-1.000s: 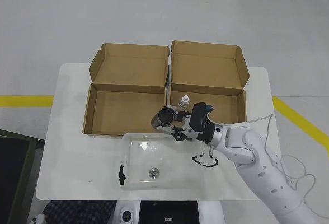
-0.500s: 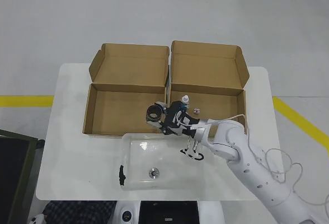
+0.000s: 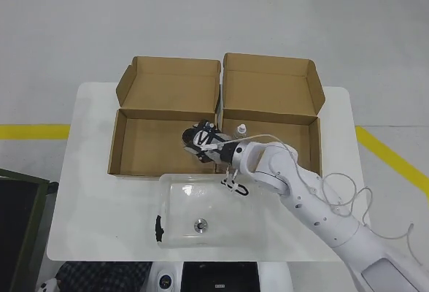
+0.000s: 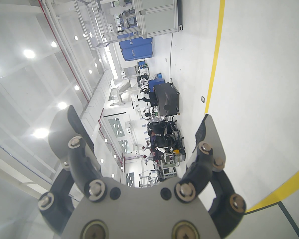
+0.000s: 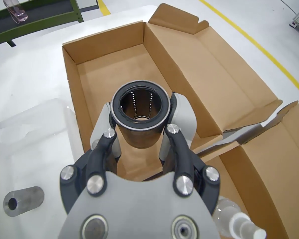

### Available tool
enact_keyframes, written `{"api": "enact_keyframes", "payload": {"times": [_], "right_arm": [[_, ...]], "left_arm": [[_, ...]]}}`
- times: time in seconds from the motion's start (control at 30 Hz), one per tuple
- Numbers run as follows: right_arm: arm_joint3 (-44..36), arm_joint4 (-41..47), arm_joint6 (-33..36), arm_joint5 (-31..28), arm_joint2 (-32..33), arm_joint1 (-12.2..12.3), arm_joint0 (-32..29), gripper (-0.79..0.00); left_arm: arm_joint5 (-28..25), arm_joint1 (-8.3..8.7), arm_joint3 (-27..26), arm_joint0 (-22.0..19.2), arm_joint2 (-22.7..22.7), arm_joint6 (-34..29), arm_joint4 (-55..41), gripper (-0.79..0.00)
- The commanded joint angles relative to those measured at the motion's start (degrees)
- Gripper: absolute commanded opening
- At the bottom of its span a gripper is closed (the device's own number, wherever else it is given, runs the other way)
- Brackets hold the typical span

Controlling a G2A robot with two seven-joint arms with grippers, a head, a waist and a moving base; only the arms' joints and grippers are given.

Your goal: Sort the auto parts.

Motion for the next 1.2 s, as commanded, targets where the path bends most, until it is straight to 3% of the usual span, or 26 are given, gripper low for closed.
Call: {"api": "enact_keyframes", "payload": {"times": [0.0, 0.33, 0.7, 1.03, 1.17], "right_arm": [[1.6, -0.3, 0.6, 1.1, -1.0, -0.7, 1.4, -0.785], [9.2, -2.8, 3.4, 5.7, -5.9, -4.4, 6.9, -0.785], [16.2, -4.1, 5.6, 6.4, -8.9, -7.7, 9.9, -0.785], [18.8, -4.7, 6.5, 5.4, -9.0, -9.4, 10.6, -0.443], [18.8, -5.2, 6.7, 5.1, -8.5, -9.6, 10.3, -0.428]], "left_arm": [[0.0, 0.0, 0.0, 0.0, 0.0, 0.0, 0.0, 0.0], [0.0, 0.0, 0.0, 0.0, 0.0, 0.0, 0.0, 0.0], [0.0, 0.0, 0.0, 0.0, 0.0, 0.0, 0.0, 0.0], [0.0, 0.0, 0.0, 0.0, 0.0, 0.0, 0.0, 0.0], [0.0, 0.0, 0.0, 0.0, 0.0, 0.0, 0.0, 0.0]]}}
